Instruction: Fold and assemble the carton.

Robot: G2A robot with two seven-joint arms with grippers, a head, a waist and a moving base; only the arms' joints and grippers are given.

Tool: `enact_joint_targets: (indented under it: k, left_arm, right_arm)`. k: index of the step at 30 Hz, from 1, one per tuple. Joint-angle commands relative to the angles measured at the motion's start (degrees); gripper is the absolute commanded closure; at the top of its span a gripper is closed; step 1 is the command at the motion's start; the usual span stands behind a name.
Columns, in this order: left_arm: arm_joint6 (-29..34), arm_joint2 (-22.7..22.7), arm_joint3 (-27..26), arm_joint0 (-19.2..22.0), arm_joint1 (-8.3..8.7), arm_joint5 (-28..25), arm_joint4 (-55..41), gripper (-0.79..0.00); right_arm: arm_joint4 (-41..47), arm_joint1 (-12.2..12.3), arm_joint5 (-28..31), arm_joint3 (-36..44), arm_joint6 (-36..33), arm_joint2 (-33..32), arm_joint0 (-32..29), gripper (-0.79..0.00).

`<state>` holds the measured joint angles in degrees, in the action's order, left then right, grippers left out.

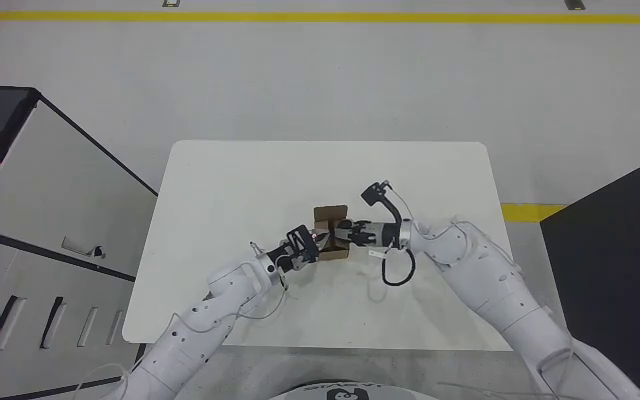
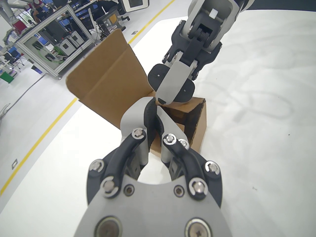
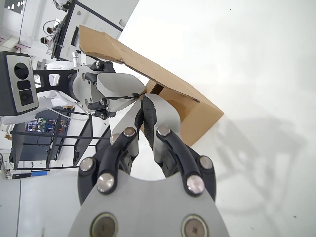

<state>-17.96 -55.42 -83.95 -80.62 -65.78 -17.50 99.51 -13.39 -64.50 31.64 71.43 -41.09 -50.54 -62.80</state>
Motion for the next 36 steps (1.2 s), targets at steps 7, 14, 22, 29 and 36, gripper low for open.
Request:
enact_joint_targets:
  k: [7, 14, 22, 29, 36]
  left_arm:
    - [0.58, 0.36, 0.18, -0.05, -0.19, 0.26, -0.21, 0.0]
    - [0.82, 0.49, 0.2, -0.31, -0.22, 0.21, 0.05, 0.0]
    - [1.07, 0.13, -0.7, -0.65, -0.17, 0.13, 0.05, 0.0]
    - [1.21, -0.5, -1.56, -1.28, 0.0, -0.08, 0.02, 0.0]
    - [1.05, -0.39, -0.93, -1.3, -0.06, -0.27, -0.13, 0.0]
  right_arm:
    - [-1.29, -0.06, -0.69, -0.01, 0.1, 0.19, -0.04, 0.0]
    - [-1.61, 0.15, -0.43, 0.76, 0.52, -0.5, -0.7, 0.0]
    - [-1.63, 0.33, -0.88, 1.59, 0.1, -1.02, -1.19, 0.0]
    - [-1.86, 0.47, -0.95, 2.38, 0.05, -1.47, -1.56, 0.0]
    - [-1.78, 0.2, -1.71, 1.73, -0.74, -0.64, -1.15, 0.0]
